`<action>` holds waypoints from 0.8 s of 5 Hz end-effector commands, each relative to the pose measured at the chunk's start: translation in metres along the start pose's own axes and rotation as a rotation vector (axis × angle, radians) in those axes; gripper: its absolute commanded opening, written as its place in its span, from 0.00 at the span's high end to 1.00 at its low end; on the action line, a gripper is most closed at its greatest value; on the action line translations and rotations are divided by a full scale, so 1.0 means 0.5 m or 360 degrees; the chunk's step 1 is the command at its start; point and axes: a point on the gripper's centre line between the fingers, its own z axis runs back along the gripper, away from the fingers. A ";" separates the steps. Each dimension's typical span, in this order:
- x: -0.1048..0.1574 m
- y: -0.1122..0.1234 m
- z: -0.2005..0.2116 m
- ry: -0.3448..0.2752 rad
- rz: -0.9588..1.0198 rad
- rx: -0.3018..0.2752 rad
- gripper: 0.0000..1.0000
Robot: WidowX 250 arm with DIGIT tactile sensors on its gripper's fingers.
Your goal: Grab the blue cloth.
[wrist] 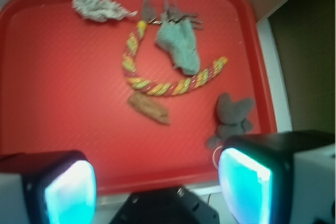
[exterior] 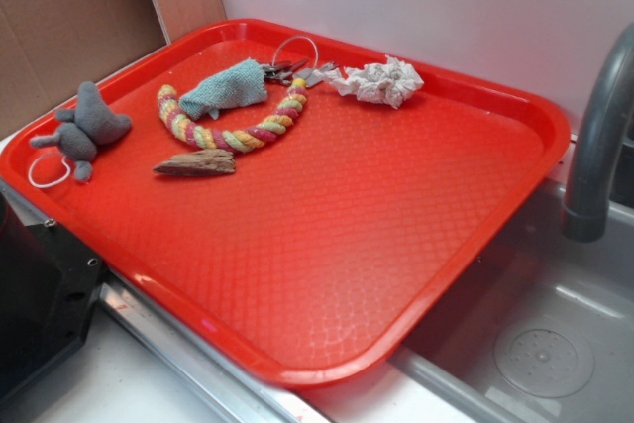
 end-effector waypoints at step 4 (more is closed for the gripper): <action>0.161 0.103 -0.250 -0.0079 0.0050 0.0281 0.00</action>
